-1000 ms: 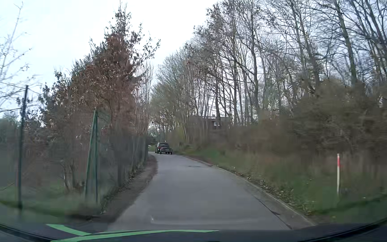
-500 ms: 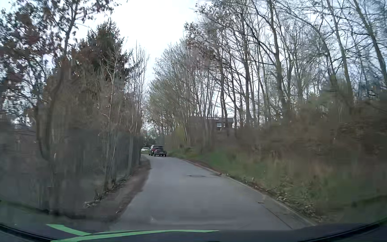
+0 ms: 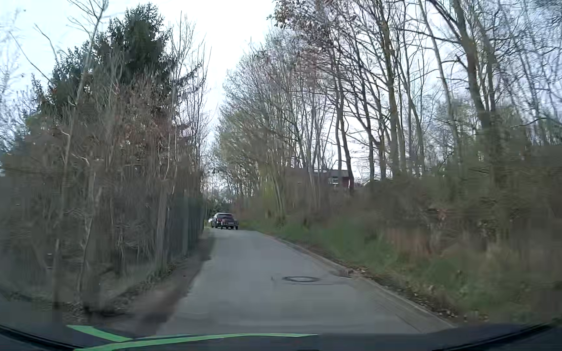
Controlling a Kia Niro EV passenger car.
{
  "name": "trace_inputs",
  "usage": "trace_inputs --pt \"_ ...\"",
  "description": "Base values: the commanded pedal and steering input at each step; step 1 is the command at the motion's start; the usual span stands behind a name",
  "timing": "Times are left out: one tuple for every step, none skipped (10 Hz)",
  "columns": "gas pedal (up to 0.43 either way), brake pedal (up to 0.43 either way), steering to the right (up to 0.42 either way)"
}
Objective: Follow the waypoints while adhering to traffic rules and regulations
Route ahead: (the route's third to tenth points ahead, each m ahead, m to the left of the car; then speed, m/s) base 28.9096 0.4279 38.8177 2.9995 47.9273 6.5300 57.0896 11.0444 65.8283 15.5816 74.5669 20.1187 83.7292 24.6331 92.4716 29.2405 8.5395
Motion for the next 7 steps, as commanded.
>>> trace_inputs --pt "0.311 0.000 -0.030" --pt "0.311 0.000 -0.030" --pt "0.311 0.000 -0.031" --pt "0.311 0.000 -0.034" --pt "0.311 0.000 -0.036" --pt "0.311 0.000 -0.036" --pt "0.319 0.000 -0.036"
